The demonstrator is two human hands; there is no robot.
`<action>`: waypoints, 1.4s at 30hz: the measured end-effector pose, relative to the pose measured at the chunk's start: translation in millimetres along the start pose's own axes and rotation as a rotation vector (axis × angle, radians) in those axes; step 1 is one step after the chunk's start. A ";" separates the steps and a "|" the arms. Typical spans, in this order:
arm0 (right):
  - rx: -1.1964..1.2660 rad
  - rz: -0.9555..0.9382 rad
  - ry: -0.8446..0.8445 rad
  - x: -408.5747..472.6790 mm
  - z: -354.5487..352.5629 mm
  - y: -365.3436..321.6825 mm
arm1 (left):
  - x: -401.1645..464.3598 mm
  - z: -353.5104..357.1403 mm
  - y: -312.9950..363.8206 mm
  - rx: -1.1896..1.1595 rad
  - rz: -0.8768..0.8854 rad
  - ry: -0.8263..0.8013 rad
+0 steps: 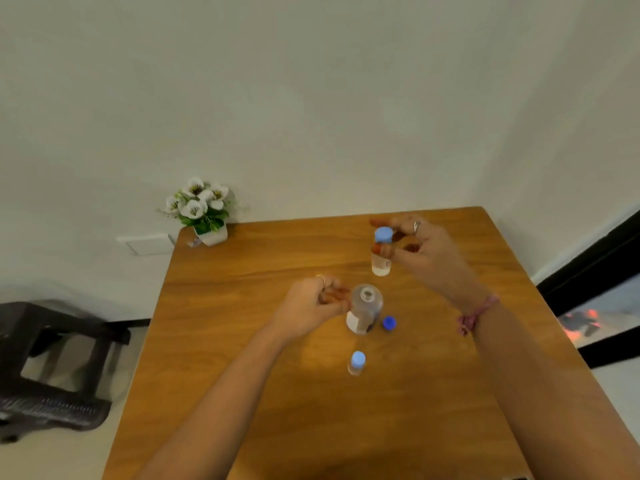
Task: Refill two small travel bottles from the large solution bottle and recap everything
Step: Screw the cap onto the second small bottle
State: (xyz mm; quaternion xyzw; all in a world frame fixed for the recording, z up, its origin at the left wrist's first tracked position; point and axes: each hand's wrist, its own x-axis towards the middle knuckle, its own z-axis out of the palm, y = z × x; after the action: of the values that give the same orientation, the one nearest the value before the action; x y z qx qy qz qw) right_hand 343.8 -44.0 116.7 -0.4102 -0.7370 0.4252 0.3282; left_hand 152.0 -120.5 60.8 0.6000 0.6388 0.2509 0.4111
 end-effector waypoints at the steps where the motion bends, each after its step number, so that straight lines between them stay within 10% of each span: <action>1: -0.025 0.025 -0.013 -8.5 1.5 13.5 | -1.9 12.6 -8.9 0.011 -0.026 -0.068; 13: -0.081 0.376 -0.186 -91.6 27.6 134.5 | -3.9 84.4 -43.7 0.220 -0.125 -0.207; 42: -0.284 0.256 -0.463 -96.5 50.8 163.0 | 2.8 106.2 -67.2 0.158 -0.294 -0.138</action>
State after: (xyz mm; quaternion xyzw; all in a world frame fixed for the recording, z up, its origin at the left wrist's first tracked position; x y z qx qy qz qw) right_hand 397.7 -98.2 -63.8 -0.4337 -0.7867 0.4380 0.0343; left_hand 202.3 -146.6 -51.5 0.5465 0.7076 0.0953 0.4377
